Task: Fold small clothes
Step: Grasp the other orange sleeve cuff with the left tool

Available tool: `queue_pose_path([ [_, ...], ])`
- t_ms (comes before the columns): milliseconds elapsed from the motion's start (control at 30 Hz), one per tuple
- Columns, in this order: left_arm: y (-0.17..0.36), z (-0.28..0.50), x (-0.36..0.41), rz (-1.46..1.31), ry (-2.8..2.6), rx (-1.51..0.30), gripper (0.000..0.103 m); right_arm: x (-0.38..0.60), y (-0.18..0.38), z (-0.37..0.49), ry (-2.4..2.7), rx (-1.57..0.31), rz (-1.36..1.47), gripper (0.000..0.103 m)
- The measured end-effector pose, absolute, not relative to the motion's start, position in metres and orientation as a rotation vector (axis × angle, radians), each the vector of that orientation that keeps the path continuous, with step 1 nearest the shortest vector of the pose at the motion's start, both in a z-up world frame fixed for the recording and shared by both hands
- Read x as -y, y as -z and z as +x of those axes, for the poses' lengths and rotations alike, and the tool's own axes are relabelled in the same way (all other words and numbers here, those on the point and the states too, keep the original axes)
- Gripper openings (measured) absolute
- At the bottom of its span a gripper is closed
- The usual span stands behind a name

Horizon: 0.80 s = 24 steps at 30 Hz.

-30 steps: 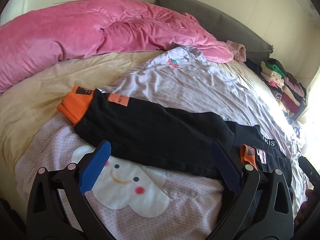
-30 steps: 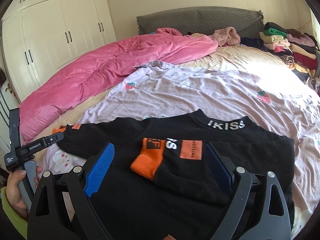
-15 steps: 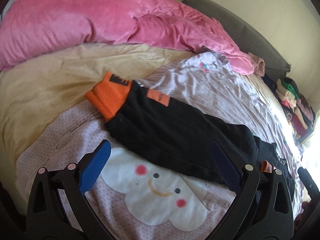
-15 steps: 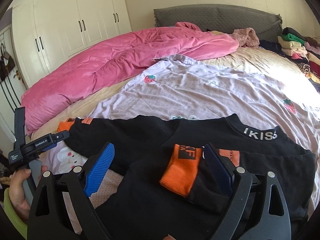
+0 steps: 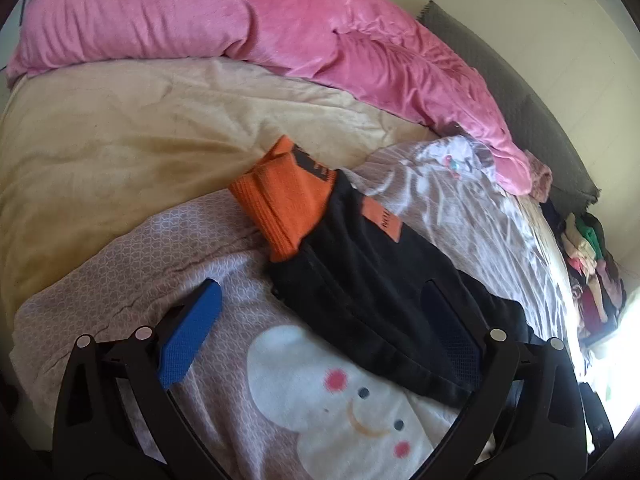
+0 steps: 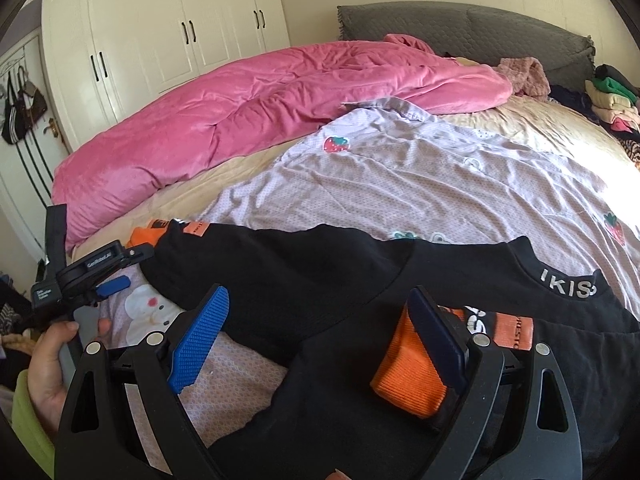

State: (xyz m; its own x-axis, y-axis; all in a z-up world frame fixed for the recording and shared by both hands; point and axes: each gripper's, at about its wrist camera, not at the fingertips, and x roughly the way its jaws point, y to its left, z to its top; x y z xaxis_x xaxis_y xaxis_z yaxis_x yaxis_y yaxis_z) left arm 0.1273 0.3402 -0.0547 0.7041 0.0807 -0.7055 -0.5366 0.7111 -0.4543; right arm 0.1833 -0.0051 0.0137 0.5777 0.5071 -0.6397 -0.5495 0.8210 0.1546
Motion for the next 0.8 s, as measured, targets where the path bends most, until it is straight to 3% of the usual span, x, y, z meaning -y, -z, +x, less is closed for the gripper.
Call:
queue_pose_path([
  [267, 0.063, 0.147, -0.353, -0.672, -0.433, -0.713, 0.092, 0.008, -0.004, 0.183, -0.622, -0.756, -0.027, 0.090],
  [367, 0.064, 0.153, -0.355, -0.632, -0.460, -0.713, 0.073, 0.011, -0.001, 0.182, -0.614, -0.764, -0.016, 0.090],
  [433, 0.064, 0.154, -0.358, -0.623, -0.465, -0.703, 0.040, 0.014, 0.000, 0.182, -0.605, -0.767, -0.011, 0.090],
  [533, 0.064, 0.153, -0.357, -0.629, -0.417, -0.703, 0.016, 0.020, 0.000, 0.180, -0.592, -0.768, -0.003, 0.090],
  [800, 0.020, 0.136, -0.328, -0.556, -0.318, -0.568, 0.010, 0.055, -0.001, 0.172, -0.530, -0.763, 0.035, 0.090],
])
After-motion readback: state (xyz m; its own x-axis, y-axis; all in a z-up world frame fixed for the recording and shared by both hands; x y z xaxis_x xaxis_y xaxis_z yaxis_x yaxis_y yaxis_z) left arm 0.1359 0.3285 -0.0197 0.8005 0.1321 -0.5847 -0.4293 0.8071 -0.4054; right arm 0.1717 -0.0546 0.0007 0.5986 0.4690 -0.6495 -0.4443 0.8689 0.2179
